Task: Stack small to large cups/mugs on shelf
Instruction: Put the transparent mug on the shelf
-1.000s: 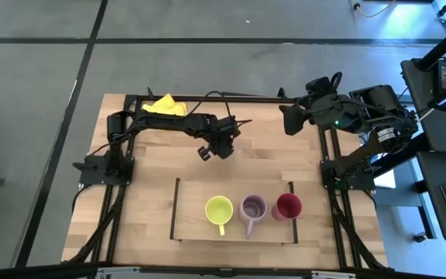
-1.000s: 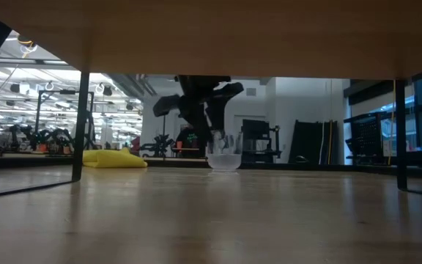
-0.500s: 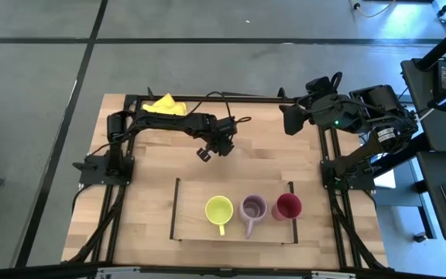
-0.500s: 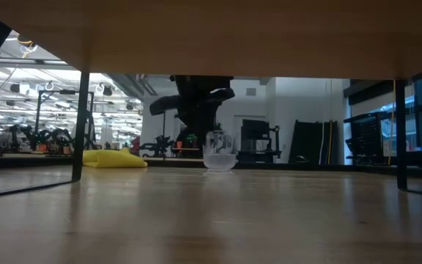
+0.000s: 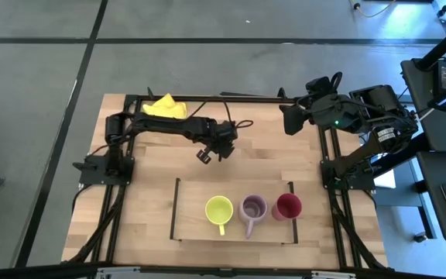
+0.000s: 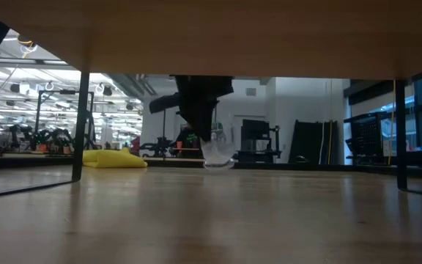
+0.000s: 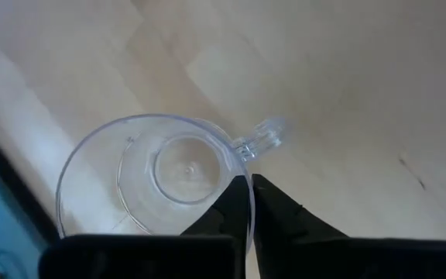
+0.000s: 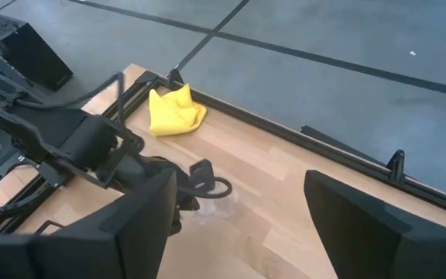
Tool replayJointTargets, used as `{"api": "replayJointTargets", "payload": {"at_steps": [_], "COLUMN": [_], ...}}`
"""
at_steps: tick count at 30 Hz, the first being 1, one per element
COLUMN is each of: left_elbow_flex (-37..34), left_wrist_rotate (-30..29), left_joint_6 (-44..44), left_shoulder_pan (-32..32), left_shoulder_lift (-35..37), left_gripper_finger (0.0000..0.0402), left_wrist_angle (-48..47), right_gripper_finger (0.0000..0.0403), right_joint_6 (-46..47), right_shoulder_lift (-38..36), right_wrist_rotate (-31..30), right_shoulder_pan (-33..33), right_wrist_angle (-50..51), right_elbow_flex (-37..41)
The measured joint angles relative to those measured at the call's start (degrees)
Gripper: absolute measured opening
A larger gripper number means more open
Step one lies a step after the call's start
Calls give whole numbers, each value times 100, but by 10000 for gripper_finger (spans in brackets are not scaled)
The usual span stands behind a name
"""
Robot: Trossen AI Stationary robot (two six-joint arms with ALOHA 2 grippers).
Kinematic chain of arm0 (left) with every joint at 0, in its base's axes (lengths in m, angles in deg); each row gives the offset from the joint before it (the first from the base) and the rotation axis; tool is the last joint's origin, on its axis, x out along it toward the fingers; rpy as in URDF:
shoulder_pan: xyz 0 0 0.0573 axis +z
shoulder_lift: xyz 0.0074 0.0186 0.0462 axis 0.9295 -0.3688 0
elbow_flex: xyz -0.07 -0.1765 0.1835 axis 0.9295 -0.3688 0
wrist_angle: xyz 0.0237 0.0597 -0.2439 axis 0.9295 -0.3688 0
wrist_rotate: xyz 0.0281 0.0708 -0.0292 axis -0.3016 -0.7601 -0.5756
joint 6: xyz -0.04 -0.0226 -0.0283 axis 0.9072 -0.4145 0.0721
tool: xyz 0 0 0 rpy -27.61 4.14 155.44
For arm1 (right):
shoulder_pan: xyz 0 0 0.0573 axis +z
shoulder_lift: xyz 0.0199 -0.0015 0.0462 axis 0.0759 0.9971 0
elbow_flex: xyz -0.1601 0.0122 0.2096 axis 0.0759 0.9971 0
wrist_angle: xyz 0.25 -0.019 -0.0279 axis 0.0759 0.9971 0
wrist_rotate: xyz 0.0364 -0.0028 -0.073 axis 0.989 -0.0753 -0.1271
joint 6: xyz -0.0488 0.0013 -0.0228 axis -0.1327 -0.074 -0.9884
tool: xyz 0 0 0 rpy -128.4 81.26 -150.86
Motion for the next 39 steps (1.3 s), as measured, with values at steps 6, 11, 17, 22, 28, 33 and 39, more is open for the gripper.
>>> {"api": "replayJointTargets", "payload": {"at_steps": [6,11,17,22,28,33,39], "left_elbow_flex": [354,918,1665,2322,2778,2757,2750], "left_wrist_rotate": [-37,3,62,385,775,637,203], "left_joint_6": [670,1321,2285,3569,4648,5061,5107], "left_shoulder_pan": [38,12,-387,-1075,-2401,-3481,-4235], "left_shoulder_lift": [547,1176,1848,2245,2387,2225,1712], "left_gripper_finger": [3,3,5,2,5,2,4], "left_wrist_angle": [-784,-1866,-3618,-4683,-4912,-4944,-4672], "right_gripper_finger": [287,287,287,287,287,287,287], "right_joint_6": [-19,11,-570,-922,-903,-890,-887], "right_shoulder_lift": [-2,-12,-36,-66,-66,-66,-66], "right_wrist_rotate": [-121,23,269,198,212,247,271], "right_shoulder_pan": [0,0,195,261,267,273,278], "right_wrist_angle": [-2,-104,-1369,-1682,-1540,-1594,-1659], "right_elbow_flex": [160,539,693,682,684,684,684]}}
